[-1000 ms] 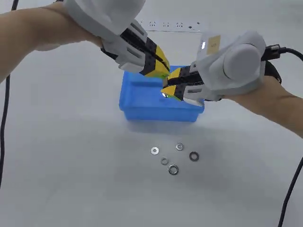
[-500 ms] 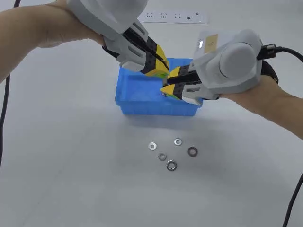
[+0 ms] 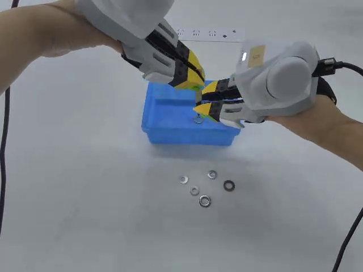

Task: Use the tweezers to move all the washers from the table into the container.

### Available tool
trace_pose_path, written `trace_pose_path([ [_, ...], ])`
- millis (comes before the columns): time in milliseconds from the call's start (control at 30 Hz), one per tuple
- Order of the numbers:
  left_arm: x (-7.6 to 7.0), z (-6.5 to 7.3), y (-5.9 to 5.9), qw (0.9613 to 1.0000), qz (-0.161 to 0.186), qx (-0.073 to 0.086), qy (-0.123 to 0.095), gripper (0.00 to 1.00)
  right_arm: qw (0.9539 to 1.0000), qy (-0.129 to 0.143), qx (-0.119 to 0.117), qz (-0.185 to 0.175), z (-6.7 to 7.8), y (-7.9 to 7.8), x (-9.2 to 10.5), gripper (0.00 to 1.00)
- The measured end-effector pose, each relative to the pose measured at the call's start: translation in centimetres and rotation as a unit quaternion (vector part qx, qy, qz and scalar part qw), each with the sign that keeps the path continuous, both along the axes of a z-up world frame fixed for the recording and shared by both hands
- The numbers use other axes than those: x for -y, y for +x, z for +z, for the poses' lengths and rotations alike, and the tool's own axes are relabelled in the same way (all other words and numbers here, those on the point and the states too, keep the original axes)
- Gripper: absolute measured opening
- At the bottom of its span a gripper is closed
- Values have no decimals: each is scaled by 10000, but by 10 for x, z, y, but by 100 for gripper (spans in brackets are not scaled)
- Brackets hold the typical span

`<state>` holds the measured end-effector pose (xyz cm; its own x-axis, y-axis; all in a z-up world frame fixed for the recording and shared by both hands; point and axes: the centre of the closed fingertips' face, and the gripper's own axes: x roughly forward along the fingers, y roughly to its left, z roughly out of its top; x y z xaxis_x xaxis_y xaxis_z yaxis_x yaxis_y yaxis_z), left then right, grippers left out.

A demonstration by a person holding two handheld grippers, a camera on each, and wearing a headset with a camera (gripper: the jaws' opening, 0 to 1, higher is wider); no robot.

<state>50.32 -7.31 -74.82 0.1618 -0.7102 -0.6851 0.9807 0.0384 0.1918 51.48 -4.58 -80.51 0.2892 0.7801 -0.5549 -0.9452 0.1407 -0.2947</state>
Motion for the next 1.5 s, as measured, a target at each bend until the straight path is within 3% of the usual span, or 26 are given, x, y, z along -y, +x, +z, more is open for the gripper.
trace_pose_path([
  [267, 4, 39, -26, 9995, -65, 272, -140, 6, 9992, 381, 45, -89, 39, -19, 4, 12],
  [567, 8, 50, -68, 9992, -109, 321, -209, 6, 9992, 351, 118, 168, 50, -64, 3, 11],
  [800, 12, 41, -104, 9990, -6, 116, -426, 6, 9990, 340, -73, 266, 39, -100, 5, 11],
  [1000, 13, 22, -128, 9984, 121, -126, -535, 6, 9987, 232, -291, 340, 18, -126, 9, 10],
  [1267, 15, 6, -142, 9973, 212, -370, -591, 6, 9977, 229, -577, 274, -2, -142, 14, 11],
  [1500, 19, -8, -147, 9966, 194, -549, -591, 6, 9978, 95, -599, 272, -16, -150, 20, 11],
])
